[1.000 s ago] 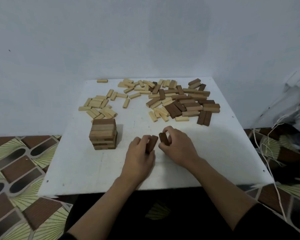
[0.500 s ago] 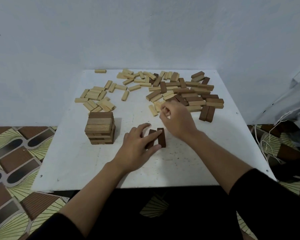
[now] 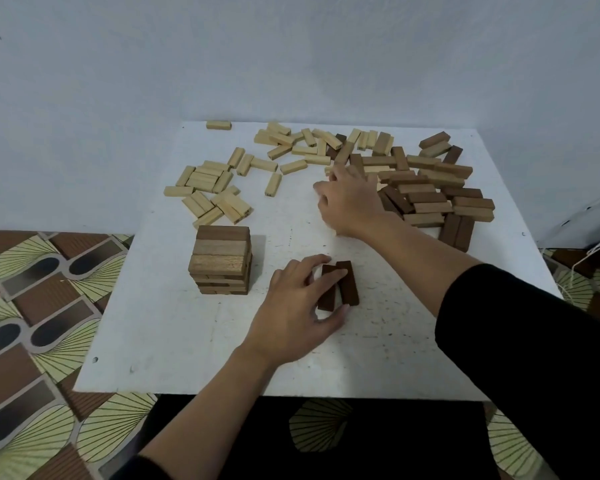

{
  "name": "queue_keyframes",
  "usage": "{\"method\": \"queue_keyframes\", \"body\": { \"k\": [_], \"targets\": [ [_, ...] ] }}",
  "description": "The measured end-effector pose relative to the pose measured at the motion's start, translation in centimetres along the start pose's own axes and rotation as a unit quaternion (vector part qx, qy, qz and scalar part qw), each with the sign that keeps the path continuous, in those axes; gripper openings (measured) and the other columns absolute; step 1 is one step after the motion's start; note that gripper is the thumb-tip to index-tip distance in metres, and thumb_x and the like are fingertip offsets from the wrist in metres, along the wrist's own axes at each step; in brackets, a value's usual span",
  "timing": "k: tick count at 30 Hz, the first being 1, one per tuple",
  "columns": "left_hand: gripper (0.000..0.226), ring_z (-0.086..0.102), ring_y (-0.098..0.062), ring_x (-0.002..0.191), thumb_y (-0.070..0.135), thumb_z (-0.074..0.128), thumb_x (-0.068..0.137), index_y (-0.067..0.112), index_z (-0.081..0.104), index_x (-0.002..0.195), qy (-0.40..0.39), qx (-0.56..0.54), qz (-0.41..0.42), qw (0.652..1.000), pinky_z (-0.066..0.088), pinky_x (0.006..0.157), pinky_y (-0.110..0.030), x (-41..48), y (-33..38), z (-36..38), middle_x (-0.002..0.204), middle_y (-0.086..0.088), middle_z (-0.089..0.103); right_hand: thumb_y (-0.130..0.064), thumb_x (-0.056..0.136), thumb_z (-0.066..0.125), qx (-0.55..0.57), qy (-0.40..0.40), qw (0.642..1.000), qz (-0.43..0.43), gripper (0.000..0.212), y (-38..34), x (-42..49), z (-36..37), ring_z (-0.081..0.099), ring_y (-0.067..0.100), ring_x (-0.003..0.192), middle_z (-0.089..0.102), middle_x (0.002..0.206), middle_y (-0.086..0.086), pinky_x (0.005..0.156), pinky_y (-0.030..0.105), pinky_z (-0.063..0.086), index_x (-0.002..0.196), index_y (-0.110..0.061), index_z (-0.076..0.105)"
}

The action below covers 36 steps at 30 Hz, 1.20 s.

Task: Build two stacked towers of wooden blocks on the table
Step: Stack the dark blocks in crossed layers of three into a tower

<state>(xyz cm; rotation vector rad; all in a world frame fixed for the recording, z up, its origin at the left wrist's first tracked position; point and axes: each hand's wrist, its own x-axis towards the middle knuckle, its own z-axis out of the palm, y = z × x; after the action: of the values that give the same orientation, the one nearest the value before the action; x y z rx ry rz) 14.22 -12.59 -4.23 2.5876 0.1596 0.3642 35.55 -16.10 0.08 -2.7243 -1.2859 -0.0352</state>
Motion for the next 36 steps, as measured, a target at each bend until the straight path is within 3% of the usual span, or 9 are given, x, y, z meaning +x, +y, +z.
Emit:
{"method": "queue_keyframes", "body": {
  "k": [2,5,10,18,21,27,29,32,36],
  "targets": [
    [0.054,0.046,-0.012,0.118,0.056,0.063,0.092,0.031,0.058,0.139,0.003,-0.011,-0.006,1.0,0.037,0.101,-0.035,0.1,0.0,-0.1,0.148,0.009,0.042,-0.017,0.093,0.047,0.006,0.01,1.0,-0.016,0.018,-0.1,0.2,-0.1,0.046,0.029,0.116,0.051,0.117,0.011,0.098,0.046,0.03,0.096,-0.011,0.065],
    [0.053,0.047,-0.013,0.122,0.056,0.064,0.092,0.03,0.06,0.138,0.008,-0.02,-0.007,1.0,0.039,0.102,-0.038,0.3,-0.1,0.0,0.148,0.008,0.045,-0.026,0.094,0.054,-0.017,0.018,0.999,-0.041,0.02,-0.4,0.6,0.1,0.051,0.03,0.107,0.055,0.112,0.011,0.101,0.05,0.033,0.097,-0.01,0.064],
    [0.056,0.046,-0.014,0.124,0.059,0.064,0.09,0.031,0.059,0.139,-0.003,-0.008,-0.006,1.0,0.04,0.101,-0.039,0.3,-0.4,0.3,0.15,0.008,0.045,-0.001,0.086,0.052,-0.042,0.061,0.997,-0.023,0.012,-1.1,1.1,0.7,0.056,0.036,0.09,0.058,0.097,0.014,0.104,0.056,0.034,0.092,-0.006,0.061],
    [0.055,0.047,-0.014,0.121,0.057,0.065,0.09,0.03,0.06,0.137,0.008,-0.016,-0.005,1.0,0.04,0.1,-0.04,0.3,-0.3,0.4,0.147,0.008,0.047,-0.025,0.09,0.052,-0.043,0.018,0.998,0.029,0.034,-1.5,1.1,1.0,0.046,0.038,0.121,0.047,0.135,0.019,0.1,0.052,0.033,0.119,-0.007,0.057],
    [0.054,0.047,-0.015,0.121,0.057,0.064,0.09,0.029,0.06,0.137,0.006,-0.02,-0.008,1.0,0.04,0.101,-0.04,0.3,-0.3,0.3,0.147,0.009,0.048,-0.024,0.091,0.053,-0.053,-0.003,0.998,0.034,0.028,-1.3,1.1,0.7,0.044,0.038,0.126,0.043,0.14,0.02,0.105,0.051,0.029,0.113,-0.007,0.062],
    [0.055,0.046,-0.014,0.121,0.058,0.062,0.092,0.029,0.058,0.139,-0.006,-0.015,-0.011,1.0,0.04,0.102,-0.039,0.4,-0.1,0.2,0.148,0.013,0.048,-0.021,0.09,0.063,0.042,-0.015,0.999,0.0,0.028,-0.1,1.1,0.2,0.052,0.034,0.109,0.041,0.134,0.016,0.097,0.041,0.037,0.113,-0.005,0.061],
    [0.055,0.046,-0.014,0.122,0.058,0.061,0.092,0.029,0.058,0.139,-0.01,-0.015,-0.012,1.0,0.04,0.102,-0.039,0.4,-0.1,0.1,0.148,0.014,0.048,-0.02,0.09,0.068,0.097,0.004,0.995,-0.018,0.037,0.2,0.9,0.1,0.051,0.032,0.111,0.044,0.129,0.014,0.097,0.041,0.042,0.122,-0.003,0.061],
    [0.055,0.045,-0.013,0.121,0.057,0.061,0.092,0.029,0.058,0.139,-0.01,-0.018,-0.011,1.0,0.04,0.102,-0.038,0.2,-0.2,0.0,0.148,0.014,0.049,-0.022,0.089,0.073,0.185,0.043,0.982,-0.023,0.048,0.0,0.2,-0.4,0.051,0.025,0.114,0.048,0.128,0.009,0.09,0.03,0.039,0.132,-0.007,0.059],
    [0.055,0.045,-0.012,0.122,0.057,0.062,0.092,0.03,0.057,0.14,-0.014,-0.011,-0.012,1.0,0.038,0.102,-0.036,0.3,-0.2,0.1,0.149,0.016,0.047,-0.026,0.084,0.08,0.281,0.09,0.955,-0.027,0.049,-0.7,-2.2,-1.4,0.054,0.016,0.113,0.055,0.125,0.002,0.094,0.026,0.043,0.127,-0.008,0.064]
  ]
}}
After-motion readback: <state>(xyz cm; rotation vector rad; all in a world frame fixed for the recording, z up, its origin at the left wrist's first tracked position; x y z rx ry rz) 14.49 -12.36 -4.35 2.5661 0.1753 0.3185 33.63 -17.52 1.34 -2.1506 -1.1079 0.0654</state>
